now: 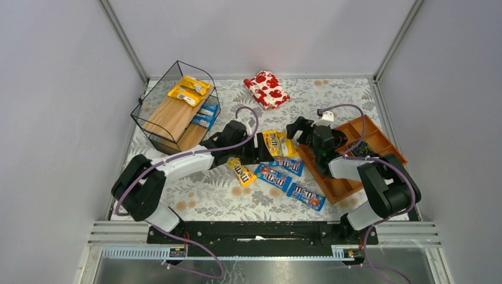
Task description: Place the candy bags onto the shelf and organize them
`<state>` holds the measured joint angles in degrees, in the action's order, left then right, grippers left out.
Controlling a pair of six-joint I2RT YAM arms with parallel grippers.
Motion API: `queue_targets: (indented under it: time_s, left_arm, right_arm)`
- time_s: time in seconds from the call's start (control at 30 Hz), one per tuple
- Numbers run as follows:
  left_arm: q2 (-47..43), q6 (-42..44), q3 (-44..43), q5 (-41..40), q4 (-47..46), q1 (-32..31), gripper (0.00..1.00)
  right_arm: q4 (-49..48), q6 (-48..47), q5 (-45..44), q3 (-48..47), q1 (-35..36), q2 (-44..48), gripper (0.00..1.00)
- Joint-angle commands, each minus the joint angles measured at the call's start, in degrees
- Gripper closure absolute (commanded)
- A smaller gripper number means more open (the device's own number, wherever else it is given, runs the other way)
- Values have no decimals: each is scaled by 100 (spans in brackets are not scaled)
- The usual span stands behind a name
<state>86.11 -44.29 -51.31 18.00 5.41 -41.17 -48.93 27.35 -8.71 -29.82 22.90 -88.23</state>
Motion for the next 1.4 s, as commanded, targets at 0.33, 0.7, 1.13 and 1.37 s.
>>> queue_targets:
  time_s: [0.33,0.7,1.13,1.37]
  left_arm:
    - [1735,-462,-868,205,-831,158,30]
    - [2507,-855,-750,934,-1869,189,34]
    - [2903,-1703,-300,1392,-3157,255,47]
    - [2889,-1782,-269,1537,-3371,234,57]
  right_arm:
    - [-153,16,63,-122,-35,66,0]
    - [-170,48,94,-125,-70,69,0]
    - [-231,124,198,-96,-128,60,0]
    - [-241,142,207,-82,-147,65,0]
